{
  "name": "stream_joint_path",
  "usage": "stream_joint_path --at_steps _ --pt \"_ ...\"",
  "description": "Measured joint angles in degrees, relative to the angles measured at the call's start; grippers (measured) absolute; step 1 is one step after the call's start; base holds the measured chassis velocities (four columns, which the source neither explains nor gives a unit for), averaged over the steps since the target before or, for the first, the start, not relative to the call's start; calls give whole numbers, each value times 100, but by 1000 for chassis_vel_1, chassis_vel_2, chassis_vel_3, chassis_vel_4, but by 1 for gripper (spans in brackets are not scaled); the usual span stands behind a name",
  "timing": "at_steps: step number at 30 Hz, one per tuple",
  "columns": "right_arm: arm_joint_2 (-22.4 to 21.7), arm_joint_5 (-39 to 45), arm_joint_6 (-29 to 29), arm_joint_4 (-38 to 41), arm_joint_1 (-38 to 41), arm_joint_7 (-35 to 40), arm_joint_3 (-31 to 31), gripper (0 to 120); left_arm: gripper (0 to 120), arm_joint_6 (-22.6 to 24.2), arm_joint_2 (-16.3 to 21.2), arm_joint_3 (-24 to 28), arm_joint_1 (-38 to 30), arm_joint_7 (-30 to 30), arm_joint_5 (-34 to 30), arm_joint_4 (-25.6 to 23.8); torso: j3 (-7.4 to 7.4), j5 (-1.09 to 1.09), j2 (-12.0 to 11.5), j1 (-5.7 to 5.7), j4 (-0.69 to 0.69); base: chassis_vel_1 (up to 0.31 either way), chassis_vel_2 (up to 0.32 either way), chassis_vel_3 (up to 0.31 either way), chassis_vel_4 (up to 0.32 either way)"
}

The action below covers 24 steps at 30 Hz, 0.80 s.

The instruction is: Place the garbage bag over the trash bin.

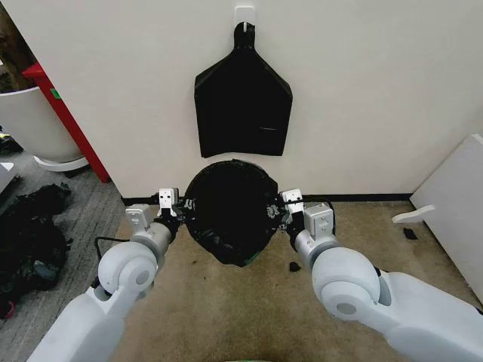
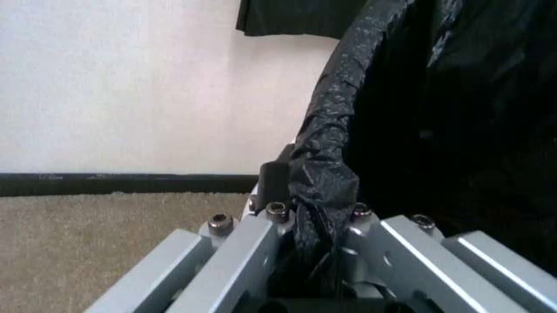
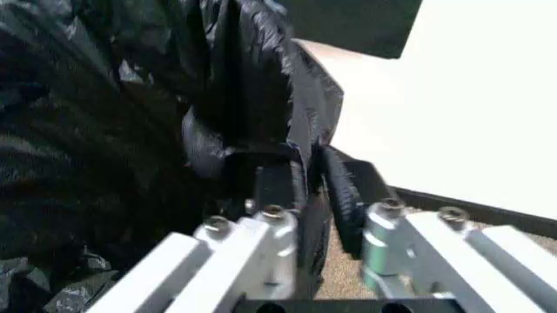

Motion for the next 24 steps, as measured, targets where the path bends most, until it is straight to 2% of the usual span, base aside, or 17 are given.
stream_joint_path --at_steps 2,11,19,24 --pt "-23 31 12 30 -1 4 20 0 1 -1 2 0 9 4 3 0 0 0 0 0 1 0 0 0 0" --pt "-2 326 138 49 2 138 110 0 1 -8 14 -35 84 31 14 -35 0 1 0 0 0 0 0 0 0" --pt "-126 1067 584 230 33 172 358 0 1 -85 39 -80 180 179 83 9 0 0 0 0 0 0 0 0 0" --pt "-169 1701 1211 213 -63 61 543 0 1 -164 32 -131 181 249 -71 21 0 0 0 0 1 0 0 0 0"
